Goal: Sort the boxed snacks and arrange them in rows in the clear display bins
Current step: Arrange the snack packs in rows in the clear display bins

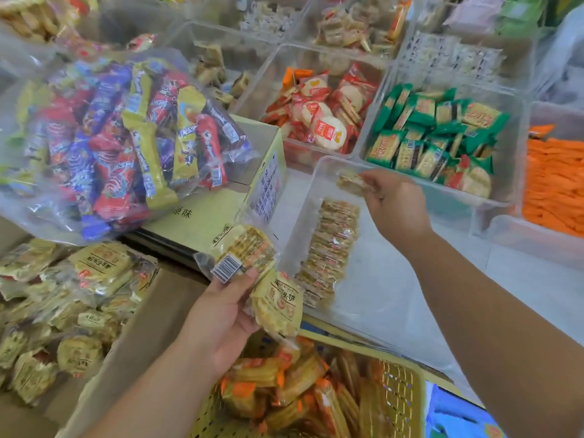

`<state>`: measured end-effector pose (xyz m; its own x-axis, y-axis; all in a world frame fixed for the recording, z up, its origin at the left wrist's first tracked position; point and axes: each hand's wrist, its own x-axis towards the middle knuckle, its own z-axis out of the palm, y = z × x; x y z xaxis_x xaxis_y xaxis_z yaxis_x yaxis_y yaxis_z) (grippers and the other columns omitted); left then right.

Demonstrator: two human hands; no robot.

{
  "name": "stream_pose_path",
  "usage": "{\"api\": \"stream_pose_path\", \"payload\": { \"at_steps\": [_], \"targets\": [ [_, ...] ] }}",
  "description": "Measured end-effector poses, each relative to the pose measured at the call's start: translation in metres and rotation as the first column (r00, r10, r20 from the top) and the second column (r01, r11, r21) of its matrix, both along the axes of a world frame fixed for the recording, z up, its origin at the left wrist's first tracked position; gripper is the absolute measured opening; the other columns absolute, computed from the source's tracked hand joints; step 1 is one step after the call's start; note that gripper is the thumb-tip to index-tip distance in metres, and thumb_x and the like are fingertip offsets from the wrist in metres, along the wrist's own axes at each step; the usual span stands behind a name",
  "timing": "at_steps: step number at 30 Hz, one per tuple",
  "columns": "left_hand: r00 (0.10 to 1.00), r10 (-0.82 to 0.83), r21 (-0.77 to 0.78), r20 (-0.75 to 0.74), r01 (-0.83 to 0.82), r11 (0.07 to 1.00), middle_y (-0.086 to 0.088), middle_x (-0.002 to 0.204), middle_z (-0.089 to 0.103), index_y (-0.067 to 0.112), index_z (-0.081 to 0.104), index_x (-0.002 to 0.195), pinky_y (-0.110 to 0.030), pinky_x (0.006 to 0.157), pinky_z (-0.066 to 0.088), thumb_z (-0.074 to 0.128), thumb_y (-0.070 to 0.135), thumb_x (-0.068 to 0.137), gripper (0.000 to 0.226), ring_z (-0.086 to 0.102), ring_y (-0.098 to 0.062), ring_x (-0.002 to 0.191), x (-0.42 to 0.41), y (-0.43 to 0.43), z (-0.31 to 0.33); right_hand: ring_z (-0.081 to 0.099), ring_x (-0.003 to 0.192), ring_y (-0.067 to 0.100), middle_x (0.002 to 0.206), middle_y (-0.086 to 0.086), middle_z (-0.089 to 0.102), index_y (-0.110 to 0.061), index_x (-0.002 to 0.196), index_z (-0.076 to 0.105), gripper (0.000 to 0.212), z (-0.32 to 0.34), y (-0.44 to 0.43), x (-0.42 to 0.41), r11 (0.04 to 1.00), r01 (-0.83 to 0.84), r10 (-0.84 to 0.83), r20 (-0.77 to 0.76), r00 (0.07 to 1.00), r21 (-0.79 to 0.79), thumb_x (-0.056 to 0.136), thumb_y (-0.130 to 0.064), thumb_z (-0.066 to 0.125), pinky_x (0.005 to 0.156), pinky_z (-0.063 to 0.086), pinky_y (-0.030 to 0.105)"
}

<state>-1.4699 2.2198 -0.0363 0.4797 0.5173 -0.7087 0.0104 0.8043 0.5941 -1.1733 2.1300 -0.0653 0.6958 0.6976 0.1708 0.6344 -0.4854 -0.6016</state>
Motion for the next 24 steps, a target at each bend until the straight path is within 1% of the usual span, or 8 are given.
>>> {"api": "stream_pose_path", "payload": {
  "at_steps": [3, 5, 8, 13, 16, 19, 21, 24],
  "targets": [
    [1.0, 0.019, -0.014, 0.014, -0.019, 1.0, -0.014, 0.121, 0.075, 0.02, 0.068, 0.126, -0.046, 0.069, 0.064, 0.07, 0.016, 0.082, 0.044, 0.077, -0.03, 0.101, -0.003, 0.003, -0.005, 0.068, 0.103, 0.031, 0.114, 0.009, 0.074, -0.015, 0.124, 0.07, 0.033, -0.024, 0.019, 0.014, 0.991, -0.043, 0.043, -0.003, 0.999, -0.13, 0.094, -0.006, 0.06, 0.085, 0.053, 0.034],
    [0.999, 0.025, -0.032, 0.028, -0.024, 0.999, -0.015, 0.124, 0.074, 0.021, 0.069, 0.126, -0.046, 0.071, 0.063, 0.07, 0.016, 0.084, 0.043, 0.075, -0.031, 0.105, -0.005, 0.005, -0.008, 0.067, 0.104, 0.034, 0.116, 0.012, 0.073, -0.017, 0.127, 0.068, 0.034, -0.04, 0.029, 0.018, 0.976, -0.046, 0.039, -0.035, 0.999, -0.211, 0.095, -0.008, 0.057, 0.087, 0.054, 0.038],
    [0.999, 0.014, -0.051, 0.044, -0.012, 0.999, -0.016, 0.127, 0.072, 0.022, 0.075, 0.119, -0.047, 0.075, 0.063, 0.069, 0.015, 0.086, 0.035, 0.074, -0.032, 0.109, -0.008, 0.008, -0.011, 0.067, 0.104, 0.036, 0.118, 0.015, 0.072, -0.017, 0.128, 0.068, 0.035, -0.06, 0.038, 0.017, 0.962, -0.035, 0.012, -0.085, 0.996, -0.27, 0.096, -0.01, 0.057, 0.09, 0.054, 0.04],
    [0.999, 0.012, -0.058, 0.041, -0.01, 0.998, -0.017, 0.129, 0.071, 0.02, 0.074, 0.122, -0.045, 0.075, 0.063, 0.069, 0.015, 0.087, 0.036, 0.073, -0.033, 0.112, -0.008, 0.009, -0.014, 0.064, 0.109, 0.036, 0.12, 0.013, 0.072, -0.016, 0.13, 0.067, 0.034, -0.08, 0.049, 0.013, 0.966, -0.056, 0.0, -0.219, 0.976, -0.252, 0.1, -0.027, 0.054, 0.091, 0.051, 0.04],
    [0.999, 0.027, -0.063, 0.045, -0.024, 0.998, -0.017, 0.13, 0.07, 0.019, 0.071, 0.127, -0.045, 0.076, 0.063, 0.069, 0.013, 0.087, 0.04, 0.072, -0.033, 0.114, -0.008, 0.009, -0.014, 0.06, 0.118, 0.035, 0.129, 0.014, 0.067, -0.016, 0.136, 0.062, 0.039, -0.086, 0.051, 0.015, 0.964, -0.104, 0.034, -0.273, 0.961, -0.246, 0.104, -0.033, 0.049, 0.098, 0.047, 0.039],
    [0.999, 0.026, -0.064, 0.045, -0.023, 0.998, -0.017, 0.132, 0.069, 0.018, 0.067, 0.133, -0.048, 0.082, 0.063, 0.067, 0.013, 0.089, 0.045, 0.07, -0.034, 0.118, -0.007, 0.009, -0.014, 0.053, 0.126, 0.035, 0.137, 0.014, 0.062, -0.019, 0.143, 0.056, 0.045, -0.089, 0.048, 0.014, 0.953, -0.124, 0.039, -0.295, 0.955, -0.275, 0.105, -0.039, 0.046, 0.106, 0.044, 0.043],
    [0.999, 0.03, -0.055, 0.037, -0.028, 0.998, -0.017, 0.131, 0.07, 0.018, 0.067, 0.132, -0.05, 0.083, 0.063, 0.068, 0.013, 0.088, 0.044, 0.07, -0.033, 0.116, -0.004, 0.009, -0.012, 0.047, 0.132, 0.036, 0.142, 0.012, 0.057, -0.022, 0.148, 0.048, 0.05, -0.088, 0.044, 0.012, 0.945, -0.113, 0.022, -0.285, 0.958, -0.306, 0.104, -0.044, 0.047, 0.109, 0.041, 0.047],
    [0.998, 0.053, -0.047, 0.014, -0.052, 0.998, -0.016, 0.128, 0.071, 0.017, 0.068, 0.129, -0.053, 0.089, 0.06, 0.068, 0.012, 0.085, 0.044, 0.072, -0.033, 0.114, -0.001, 0.007, -0.009, 0.04, 0.136, 0.036, 0.146, 0.01, 0.053, -0.024, 0.15, 0.044, 0.053, -0.074, 0.037, 0.002, 0.948, -0.039, -0.009, -0.15, 0.989, -0.316, 0.102, -0.046, 0.049, 0.11, 0.038, 0.05]
  ]
}}
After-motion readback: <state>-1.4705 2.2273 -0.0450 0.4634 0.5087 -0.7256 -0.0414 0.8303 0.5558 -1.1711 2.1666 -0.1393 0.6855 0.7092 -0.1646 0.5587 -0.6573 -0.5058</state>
